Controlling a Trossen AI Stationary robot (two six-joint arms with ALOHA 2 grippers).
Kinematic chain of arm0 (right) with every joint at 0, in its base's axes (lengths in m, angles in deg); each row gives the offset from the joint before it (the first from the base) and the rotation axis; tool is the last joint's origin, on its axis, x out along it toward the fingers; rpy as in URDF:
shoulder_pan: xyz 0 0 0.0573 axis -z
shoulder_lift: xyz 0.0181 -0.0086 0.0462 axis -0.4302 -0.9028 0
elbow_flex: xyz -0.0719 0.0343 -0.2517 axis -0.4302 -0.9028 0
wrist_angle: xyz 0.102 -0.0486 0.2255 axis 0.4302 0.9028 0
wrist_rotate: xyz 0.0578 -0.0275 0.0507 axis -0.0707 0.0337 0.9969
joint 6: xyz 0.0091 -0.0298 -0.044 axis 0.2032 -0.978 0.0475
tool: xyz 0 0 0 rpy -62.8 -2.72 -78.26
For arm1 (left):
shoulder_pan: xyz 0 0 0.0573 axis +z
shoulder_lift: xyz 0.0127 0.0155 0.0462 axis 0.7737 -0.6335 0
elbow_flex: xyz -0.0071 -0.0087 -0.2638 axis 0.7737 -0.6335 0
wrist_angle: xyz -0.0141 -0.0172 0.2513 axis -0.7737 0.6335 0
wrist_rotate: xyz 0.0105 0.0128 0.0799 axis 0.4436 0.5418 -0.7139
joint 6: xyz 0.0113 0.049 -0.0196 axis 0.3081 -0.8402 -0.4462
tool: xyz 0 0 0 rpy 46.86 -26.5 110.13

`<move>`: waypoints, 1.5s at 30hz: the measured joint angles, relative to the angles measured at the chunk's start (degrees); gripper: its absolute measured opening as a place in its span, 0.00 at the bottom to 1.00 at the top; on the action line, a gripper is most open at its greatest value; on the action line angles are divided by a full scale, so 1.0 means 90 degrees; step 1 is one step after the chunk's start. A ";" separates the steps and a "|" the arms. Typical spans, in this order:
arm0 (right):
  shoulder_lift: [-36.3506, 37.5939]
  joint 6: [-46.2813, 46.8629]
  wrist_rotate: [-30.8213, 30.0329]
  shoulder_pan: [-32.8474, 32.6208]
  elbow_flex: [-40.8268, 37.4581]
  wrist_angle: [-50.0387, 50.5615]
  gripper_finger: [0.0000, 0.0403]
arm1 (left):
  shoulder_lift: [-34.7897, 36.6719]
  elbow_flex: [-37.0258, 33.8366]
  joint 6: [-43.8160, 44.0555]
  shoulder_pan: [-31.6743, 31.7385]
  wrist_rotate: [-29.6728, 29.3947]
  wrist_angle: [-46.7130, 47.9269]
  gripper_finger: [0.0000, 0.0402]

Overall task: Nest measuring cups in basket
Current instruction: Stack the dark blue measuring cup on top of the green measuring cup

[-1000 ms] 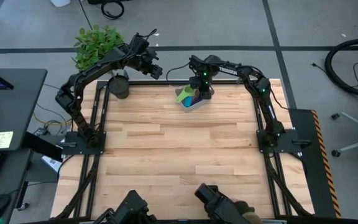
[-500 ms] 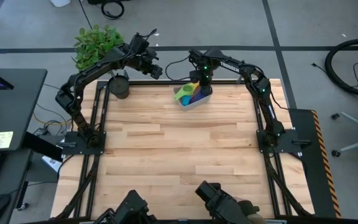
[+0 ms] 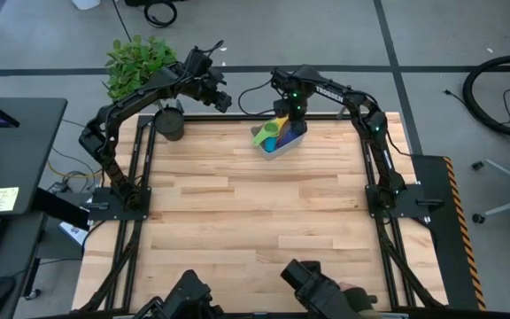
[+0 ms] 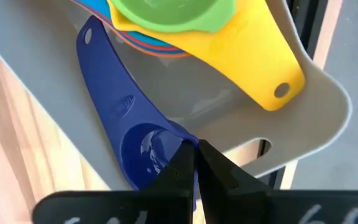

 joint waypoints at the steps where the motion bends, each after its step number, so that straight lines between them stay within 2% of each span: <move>1: 0.0009 0.0000 -0.0042 0.0000 -0.0002 0.0004 0.02 | 0.0000 0.0000 0.0000 0.0000 0.0001 -0.0007 0.35; 5: 0.0042 0.0000 -0.0092 0.0005 0.0133 0.0069 0.02 | 0.0000 0.0000 0.0000 0.0000 0.0002 -0.0034 0.35; 18: 0.0063 -0.0115 -0.0087 0.0134 0.1362 0.0462 0.02 | 0.0000 0.0000 0.0002 0.0000 0.0001 -0.0069 0.35; 22: 0.0065 -0.0350 0.0339 0.0128 0.1564 0.0224 0.02 | 0.0000 0.0000 0.0005 0.0000 0.0000 -0.0072 0.35; 32: 0.0012 -0.0396 0.1505 -0.0173 0.1571 -0.0588 0.02 | 0.0000 0.0000 0.0005 0.0000 0.0000 -0.0255 0.35; 40: 0.0010 -0.0291 0.1959 -0.0284 0.1299 -0.0775 0.02 | -0.0001 0.0000 0.0007 0.0000 0.0000 -0.0392 0.35; 45: 0.0000 -0.0327 0.2018 -0.0289 0.0947 -0.1182 0.02 | -0.0001 0.0000 0.0051 0.0002 0.0000 -0.0404 0.35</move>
